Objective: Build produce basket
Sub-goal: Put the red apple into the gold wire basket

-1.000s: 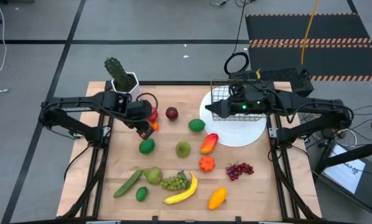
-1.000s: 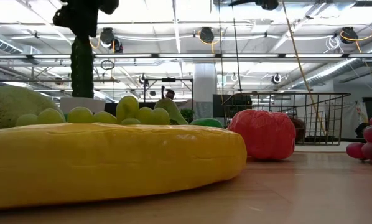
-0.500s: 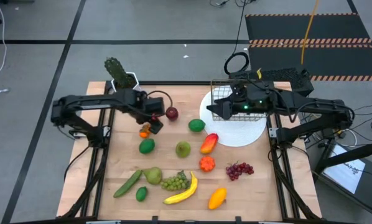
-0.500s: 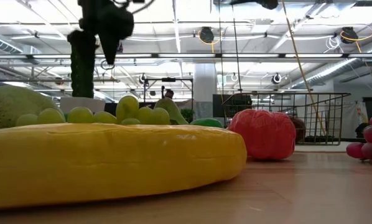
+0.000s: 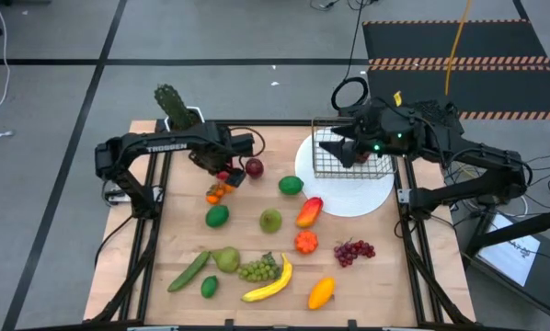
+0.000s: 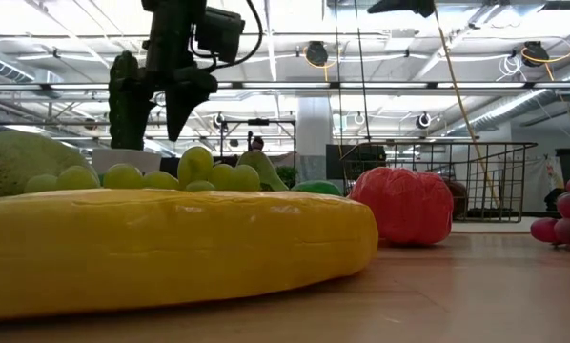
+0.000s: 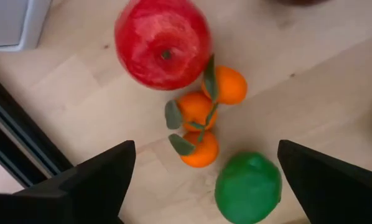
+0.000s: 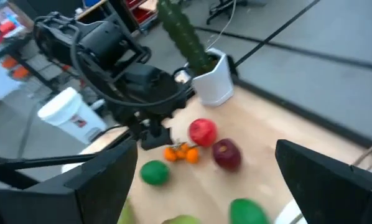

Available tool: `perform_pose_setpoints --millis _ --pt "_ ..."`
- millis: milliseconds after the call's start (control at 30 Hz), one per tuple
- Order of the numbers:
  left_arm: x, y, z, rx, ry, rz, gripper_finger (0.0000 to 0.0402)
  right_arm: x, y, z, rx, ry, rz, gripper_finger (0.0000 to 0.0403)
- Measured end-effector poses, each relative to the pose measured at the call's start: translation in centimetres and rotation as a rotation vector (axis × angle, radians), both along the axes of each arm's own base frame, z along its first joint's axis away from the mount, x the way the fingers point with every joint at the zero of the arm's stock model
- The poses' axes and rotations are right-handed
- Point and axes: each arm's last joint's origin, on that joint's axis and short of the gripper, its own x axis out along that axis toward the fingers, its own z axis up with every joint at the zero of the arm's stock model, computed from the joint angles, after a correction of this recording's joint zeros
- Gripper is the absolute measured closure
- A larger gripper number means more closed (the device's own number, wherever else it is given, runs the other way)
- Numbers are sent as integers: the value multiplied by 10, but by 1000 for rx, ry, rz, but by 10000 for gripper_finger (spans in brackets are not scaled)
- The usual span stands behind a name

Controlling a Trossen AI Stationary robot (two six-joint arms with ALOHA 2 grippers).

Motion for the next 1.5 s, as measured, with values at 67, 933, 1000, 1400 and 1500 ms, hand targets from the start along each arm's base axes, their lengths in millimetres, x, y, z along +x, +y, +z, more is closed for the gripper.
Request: perform_pose_setpoints --millis 67,933,1000,1400,1500 --pt "-2 4 0 0 2 16 9 -2 -6 0 -42 16 -12 28" --pt "16 37 -42 -23 62 122 9 -16 -44 -2 -173 89 106 28" --pt "16 39 -43 -10 70 130 9 -17 -44 -2 -179 92 117 28" --pt "11 54 -43 33 61 160 9 -18 -44 -6 -193 139 149 28" --pt "10 57 -43 29 52 169 9 -18 -44 -6 -201 141 152 28"
